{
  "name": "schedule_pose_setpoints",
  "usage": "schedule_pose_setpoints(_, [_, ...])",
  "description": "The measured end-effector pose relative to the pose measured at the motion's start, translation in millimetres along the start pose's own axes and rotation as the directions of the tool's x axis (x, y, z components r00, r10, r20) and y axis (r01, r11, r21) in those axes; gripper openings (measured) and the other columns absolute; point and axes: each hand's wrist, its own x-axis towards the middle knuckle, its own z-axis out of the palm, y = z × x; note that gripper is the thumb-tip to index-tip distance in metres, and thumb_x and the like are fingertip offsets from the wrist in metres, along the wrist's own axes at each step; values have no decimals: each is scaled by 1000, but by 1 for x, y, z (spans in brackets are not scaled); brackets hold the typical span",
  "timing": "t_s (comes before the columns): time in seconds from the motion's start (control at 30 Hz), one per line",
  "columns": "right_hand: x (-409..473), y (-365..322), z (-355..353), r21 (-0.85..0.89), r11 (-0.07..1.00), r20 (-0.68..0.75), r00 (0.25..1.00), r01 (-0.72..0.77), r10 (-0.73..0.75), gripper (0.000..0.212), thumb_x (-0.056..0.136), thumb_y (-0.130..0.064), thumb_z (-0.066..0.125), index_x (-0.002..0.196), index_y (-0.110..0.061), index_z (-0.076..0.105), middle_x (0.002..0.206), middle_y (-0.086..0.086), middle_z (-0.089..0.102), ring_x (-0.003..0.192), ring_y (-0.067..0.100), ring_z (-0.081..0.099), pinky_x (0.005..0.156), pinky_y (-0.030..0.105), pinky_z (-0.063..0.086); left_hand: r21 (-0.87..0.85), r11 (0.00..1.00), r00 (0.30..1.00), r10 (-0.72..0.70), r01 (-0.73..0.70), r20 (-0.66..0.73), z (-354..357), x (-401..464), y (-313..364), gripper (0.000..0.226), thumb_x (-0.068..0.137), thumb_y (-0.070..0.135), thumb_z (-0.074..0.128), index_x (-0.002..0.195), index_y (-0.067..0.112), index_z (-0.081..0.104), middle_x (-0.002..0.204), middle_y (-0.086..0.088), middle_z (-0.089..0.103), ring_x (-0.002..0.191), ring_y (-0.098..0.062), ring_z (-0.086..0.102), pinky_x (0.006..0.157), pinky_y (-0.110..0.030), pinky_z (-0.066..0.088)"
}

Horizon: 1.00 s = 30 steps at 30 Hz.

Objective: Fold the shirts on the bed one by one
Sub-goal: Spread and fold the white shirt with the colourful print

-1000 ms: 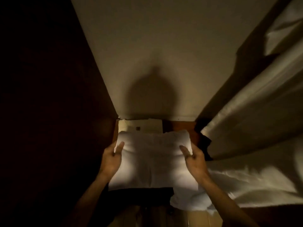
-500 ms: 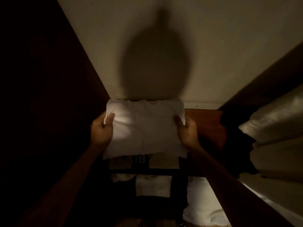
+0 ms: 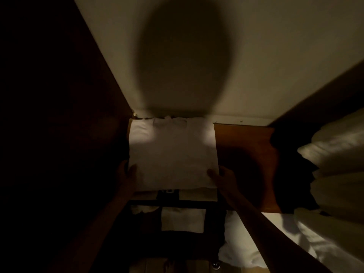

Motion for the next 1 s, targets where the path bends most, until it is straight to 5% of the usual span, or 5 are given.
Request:
schedule_pose_setpoints(0.13, [-21,1,-4,52,997,-35,998,54,-52,30,97,-26,61,121,-8,61,108,4,63,90,15,61,73,31,53,167,970,979,189,-174,-75,-3,-5,9,43,103,24,51,138,0,50,135,-23,54,123,-38,52,102,-44,41])
schedule_pose_setpoints(0.27, [-42,22,-1,51,998,97,995,-44,39,26,101,-18,53,124,-5,55,102,2,61,86,19,62,68,33,55,198,979,999,-44,45,-7,-8,-13,-13,57,100,24,58,148,1,38,148,-23,42,133,-41,44,106,-49,40])
schedule_pose_setpoints(0.4, [-38,28,-1,42,998,37,998,-43,42,28,99,-12,56,123,3,57,118,21,62,108,39,61,93,57,50,142,989,1000,-31,31,-1,-12,-14,-20,44,100,11,56,141,-1,47,138,-27,51,124,-44,51,102,-59,43])
schedule_pose_setpoints(0.8, [-55,34,6,57,985,50,986,-161,159,29,99,-5,54,127,4,52,93,9,58,72,23,58,62,35,46,136,988,996,-76,69,44,-22,-33,-11,54,92,-6,62,143,-7,43,142,-28,49,129,-42,48,102,-49,42])
schedule_pose_setpoints(1.0, [-82,23,-9,-69,987,22,989,-145,147,24,100,-10,54,122,-2,56,109,17,62,95,30,63,75,37,52,181,979,995,-84,92,-55,-39,-62,13,57,88,-17,58,142,-5,45,138,-28,52,127,-44,50,102,-47,43])
